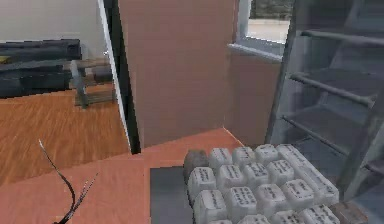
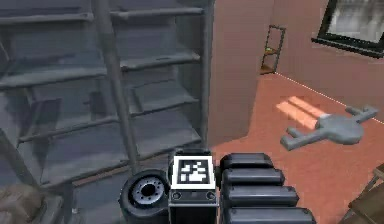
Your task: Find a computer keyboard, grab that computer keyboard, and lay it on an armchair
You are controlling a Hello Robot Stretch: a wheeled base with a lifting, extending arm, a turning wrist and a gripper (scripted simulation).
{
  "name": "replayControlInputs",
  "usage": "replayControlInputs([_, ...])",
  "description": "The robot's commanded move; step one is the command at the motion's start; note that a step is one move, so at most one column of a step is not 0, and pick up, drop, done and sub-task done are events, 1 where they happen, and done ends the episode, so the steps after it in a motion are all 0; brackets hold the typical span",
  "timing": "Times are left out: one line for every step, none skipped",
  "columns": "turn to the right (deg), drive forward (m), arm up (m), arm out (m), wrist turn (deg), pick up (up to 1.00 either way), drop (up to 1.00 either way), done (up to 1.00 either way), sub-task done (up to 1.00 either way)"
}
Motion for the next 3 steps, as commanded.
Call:
replayControlInputs([-21.0,0.00,0.00,0.00,0.0,0.00,0.00,0.00,0.00])
replayControlInputs([0.0,0.75,0.00,0.00,0.0,0.00,0.00,0.00,0.00])
replayControlInputs([-27.0,0.00,0.00,0.00,0.0,0.00,0.00,0.00,0.00])
